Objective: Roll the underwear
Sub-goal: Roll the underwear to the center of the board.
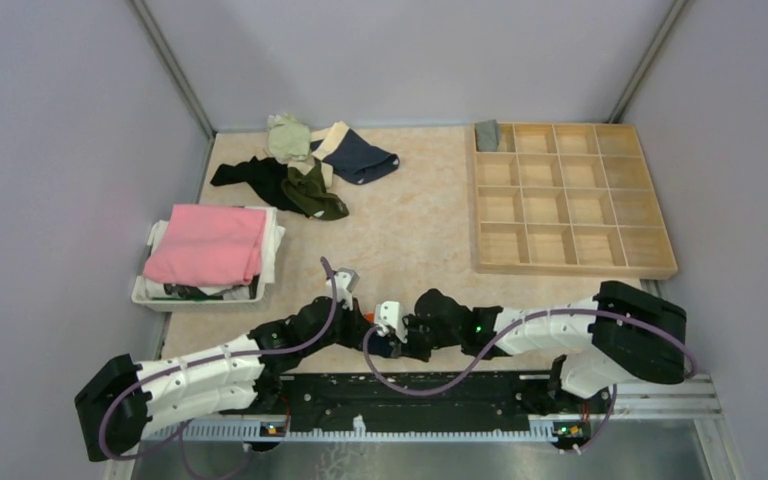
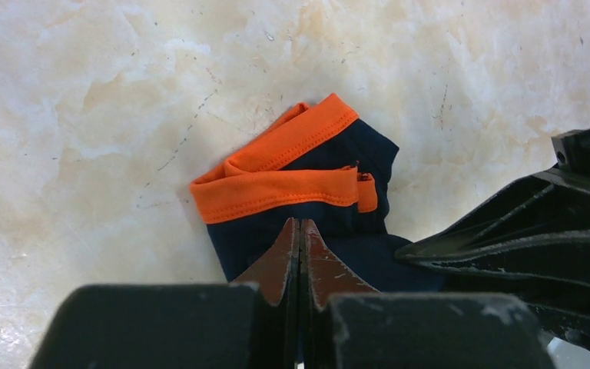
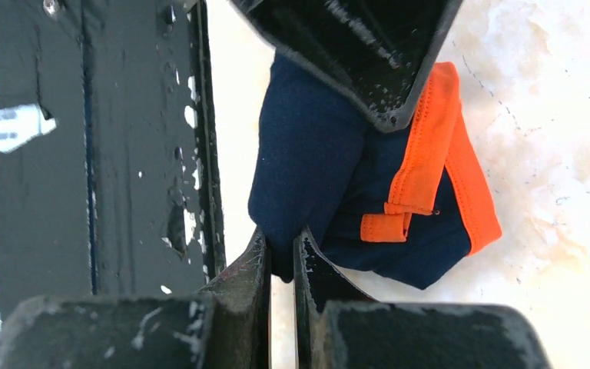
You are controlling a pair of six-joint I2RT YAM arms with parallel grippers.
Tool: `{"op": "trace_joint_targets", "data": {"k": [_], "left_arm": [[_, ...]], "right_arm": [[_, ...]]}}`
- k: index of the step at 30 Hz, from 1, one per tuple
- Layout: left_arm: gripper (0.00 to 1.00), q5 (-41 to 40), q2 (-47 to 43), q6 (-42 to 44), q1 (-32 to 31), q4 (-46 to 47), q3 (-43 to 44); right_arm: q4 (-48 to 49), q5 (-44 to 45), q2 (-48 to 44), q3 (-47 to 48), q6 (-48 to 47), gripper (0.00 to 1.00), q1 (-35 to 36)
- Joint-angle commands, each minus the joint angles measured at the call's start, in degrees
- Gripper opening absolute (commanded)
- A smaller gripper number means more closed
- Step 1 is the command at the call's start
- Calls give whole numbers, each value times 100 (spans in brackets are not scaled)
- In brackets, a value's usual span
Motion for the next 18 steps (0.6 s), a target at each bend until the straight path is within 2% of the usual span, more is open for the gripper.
{"op": "trace_joint_targets", "data": {"k": [1, 8, 18], "left_arm": [[0, 163, -94, 46, 13, 58, -96], [0, 144, -205, -114, 13, -301, -209], [0, -305, -617, -307, 13, -711, -75]], "right_arm": [[-508, -852, 329, 449, 558, 0, -310], [-922, -1537, 826, 881, 1065, 0, -734], [-823, -2571, 1320, 982, 1958, 0, -1343]]}}
